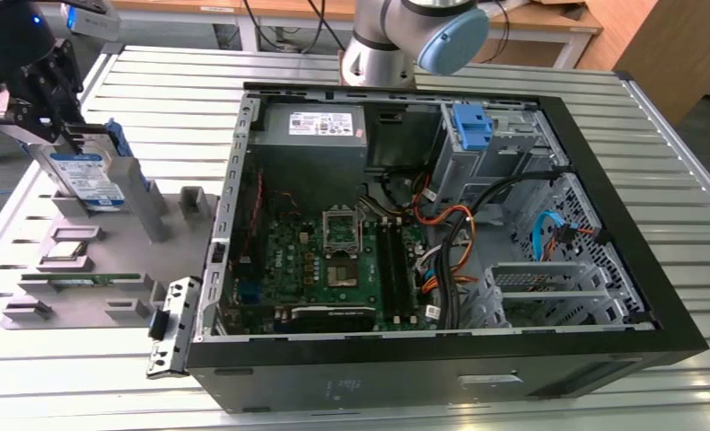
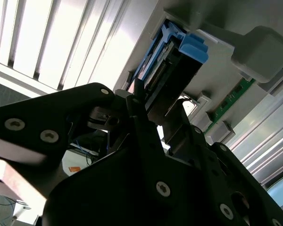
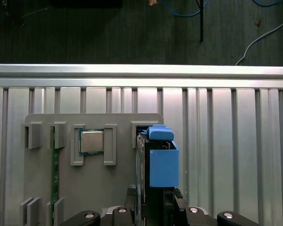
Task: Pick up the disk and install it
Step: 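Pick up the disk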
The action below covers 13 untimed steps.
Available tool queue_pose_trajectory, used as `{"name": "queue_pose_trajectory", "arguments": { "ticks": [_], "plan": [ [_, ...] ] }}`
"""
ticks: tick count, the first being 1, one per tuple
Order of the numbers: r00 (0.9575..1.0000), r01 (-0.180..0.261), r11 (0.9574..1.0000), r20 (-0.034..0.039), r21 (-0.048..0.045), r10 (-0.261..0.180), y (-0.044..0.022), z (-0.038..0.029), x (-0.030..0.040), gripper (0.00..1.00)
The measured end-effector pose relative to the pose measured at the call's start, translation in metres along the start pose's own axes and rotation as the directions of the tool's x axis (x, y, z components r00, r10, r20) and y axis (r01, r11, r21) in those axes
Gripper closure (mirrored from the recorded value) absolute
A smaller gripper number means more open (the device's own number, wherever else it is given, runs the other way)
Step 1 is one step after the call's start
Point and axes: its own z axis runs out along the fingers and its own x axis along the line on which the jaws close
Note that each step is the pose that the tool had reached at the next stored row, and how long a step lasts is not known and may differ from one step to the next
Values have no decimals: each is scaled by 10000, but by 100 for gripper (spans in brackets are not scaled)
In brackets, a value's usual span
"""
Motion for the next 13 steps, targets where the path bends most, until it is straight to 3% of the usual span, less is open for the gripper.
{"name": "queue_pose_trajectory", "arguments": {
  "ticks": [6, 7, 13],
  "plan": [
    [10000, -6, 10000, -1, 0, 6, 0, 0, 0, 60],
    [10000, -7, 10000, -1, 0, 7, 0, 0, 0, 65],
    [10000, -14, 10000, 0, 1, 14, 0, 0, 0, 65]
  ]
}}
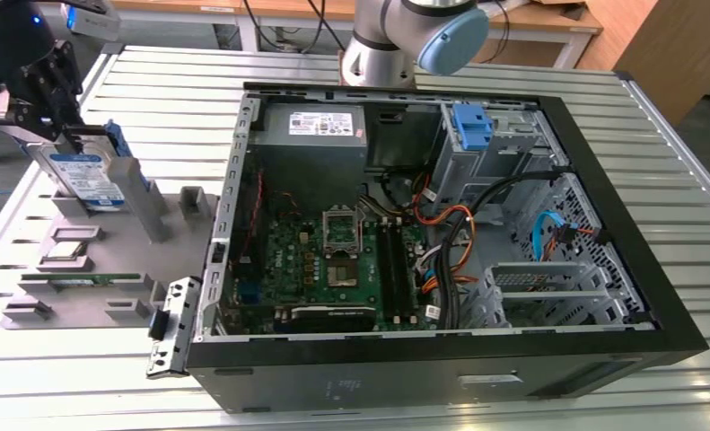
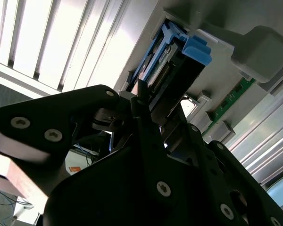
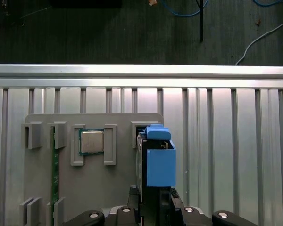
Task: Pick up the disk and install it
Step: 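Pick up the disk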
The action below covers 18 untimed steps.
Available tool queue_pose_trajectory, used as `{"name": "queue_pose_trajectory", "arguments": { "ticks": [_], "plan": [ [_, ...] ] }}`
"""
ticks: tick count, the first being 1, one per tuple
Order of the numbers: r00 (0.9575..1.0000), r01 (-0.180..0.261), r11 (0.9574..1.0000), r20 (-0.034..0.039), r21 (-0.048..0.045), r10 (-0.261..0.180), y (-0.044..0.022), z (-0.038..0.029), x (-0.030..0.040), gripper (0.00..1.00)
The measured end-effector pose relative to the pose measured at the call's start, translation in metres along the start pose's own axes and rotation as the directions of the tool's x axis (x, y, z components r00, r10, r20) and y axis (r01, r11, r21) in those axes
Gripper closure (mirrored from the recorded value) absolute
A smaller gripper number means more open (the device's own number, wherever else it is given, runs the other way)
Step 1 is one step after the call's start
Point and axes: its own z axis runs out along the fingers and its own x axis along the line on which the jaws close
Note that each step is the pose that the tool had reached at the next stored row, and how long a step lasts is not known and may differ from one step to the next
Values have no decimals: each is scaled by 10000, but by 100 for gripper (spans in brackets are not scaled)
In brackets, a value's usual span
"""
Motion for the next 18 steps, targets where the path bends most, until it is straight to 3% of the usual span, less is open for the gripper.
{"name": "queue_pose_trajectory", "arguments": {
  "ticks": [18],
  "plan": [
    [10000, -5, 10000, 0, -3, 5, 2, -53, -3, 65]
  ]
}}
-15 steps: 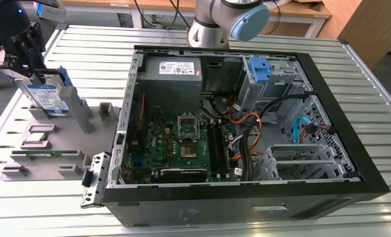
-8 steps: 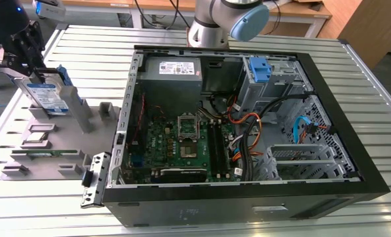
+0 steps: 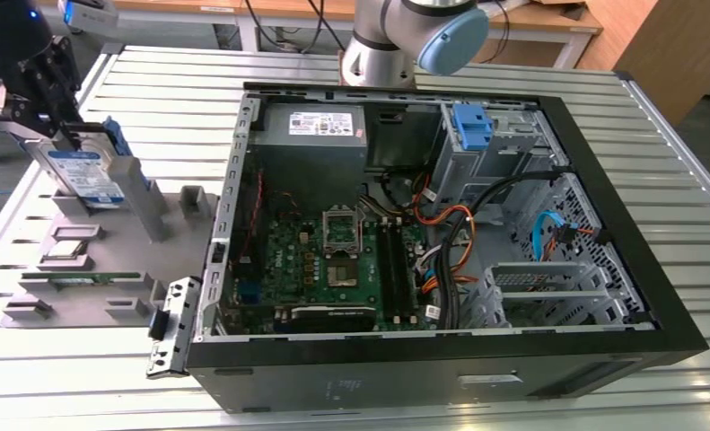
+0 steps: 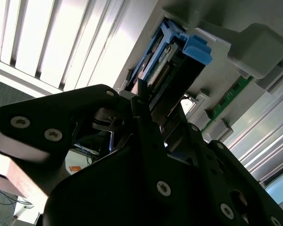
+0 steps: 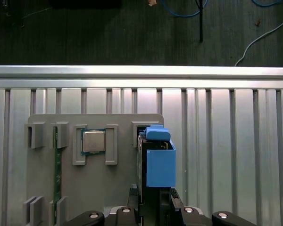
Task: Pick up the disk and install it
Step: 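Pick up the disk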
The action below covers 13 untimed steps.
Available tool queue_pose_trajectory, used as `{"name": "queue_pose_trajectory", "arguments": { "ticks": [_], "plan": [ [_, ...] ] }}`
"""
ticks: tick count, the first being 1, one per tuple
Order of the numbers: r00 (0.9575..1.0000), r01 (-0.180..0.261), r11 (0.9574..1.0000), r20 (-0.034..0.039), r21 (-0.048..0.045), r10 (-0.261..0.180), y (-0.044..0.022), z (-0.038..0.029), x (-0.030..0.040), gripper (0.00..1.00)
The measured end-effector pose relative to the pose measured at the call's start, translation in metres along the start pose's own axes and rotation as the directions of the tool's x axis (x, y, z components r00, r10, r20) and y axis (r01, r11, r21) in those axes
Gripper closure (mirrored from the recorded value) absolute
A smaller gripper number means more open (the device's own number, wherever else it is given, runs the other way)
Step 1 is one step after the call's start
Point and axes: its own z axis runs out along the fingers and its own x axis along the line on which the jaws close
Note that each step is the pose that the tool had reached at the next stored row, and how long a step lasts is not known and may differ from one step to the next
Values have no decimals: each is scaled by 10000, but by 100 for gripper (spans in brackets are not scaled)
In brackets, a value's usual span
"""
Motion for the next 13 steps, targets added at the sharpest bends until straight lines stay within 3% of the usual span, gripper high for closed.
{"name": "queue_pose_trajectory", "arguments": {
  "ticks": [13],
  "plan": [
    [10000, 0, 10000, 2, 2, 0, 1, -40, -2, 65]
  ]
}}
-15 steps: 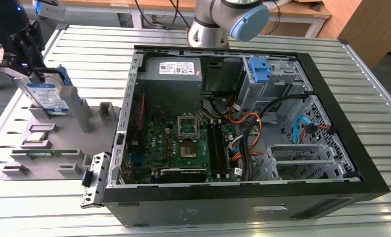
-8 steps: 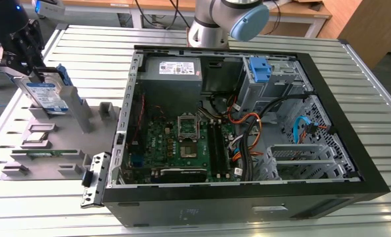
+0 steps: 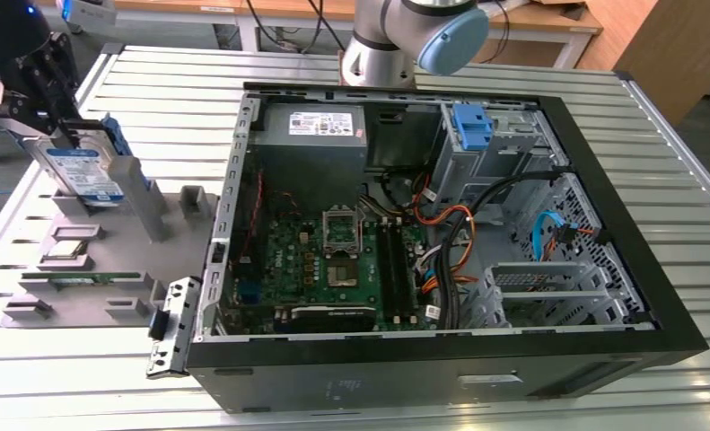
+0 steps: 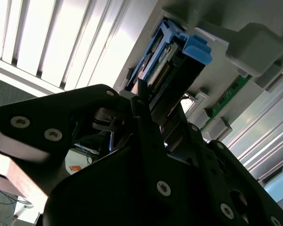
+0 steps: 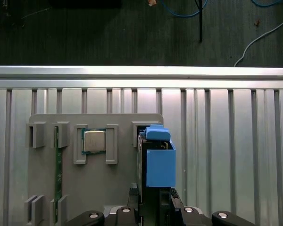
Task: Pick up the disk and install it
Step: 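Pick up the disk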
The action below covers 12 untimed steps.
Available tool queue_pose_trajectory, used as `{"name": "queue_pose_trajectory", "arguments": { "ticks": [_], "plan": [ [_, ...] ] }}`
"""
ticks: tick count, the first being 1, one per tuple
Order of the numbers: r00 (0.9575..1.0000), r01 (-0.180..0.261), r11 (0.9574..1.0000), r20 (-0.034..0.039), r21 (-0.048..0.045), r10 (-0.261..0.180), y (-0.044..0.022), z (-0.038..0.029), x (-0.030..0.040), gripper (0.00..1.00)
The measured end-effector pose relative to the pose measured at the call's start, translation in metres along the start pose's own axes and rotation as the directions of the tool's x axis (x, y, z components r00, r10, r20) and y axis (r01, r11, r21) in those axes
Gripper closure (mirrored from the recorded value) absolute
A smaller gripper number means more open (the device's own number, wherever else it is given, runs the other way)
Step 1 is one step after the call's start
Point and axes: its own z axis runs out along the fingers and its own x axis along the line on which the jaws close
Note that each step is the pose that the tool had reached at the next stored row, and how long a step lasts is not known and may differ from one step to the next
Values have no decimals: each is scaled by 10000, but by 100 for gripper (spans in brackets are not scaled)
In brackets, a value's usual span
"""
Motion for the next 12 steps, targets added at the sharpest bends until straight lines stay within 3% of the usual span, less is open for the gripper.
{"name": "queue_pose_trajectory", "arguments": {
  "ticks": [12],
  "plan": [
    [10000, 0, 10000, 1, 2, 0, 2, -87, -4, 65]
  ]
}}
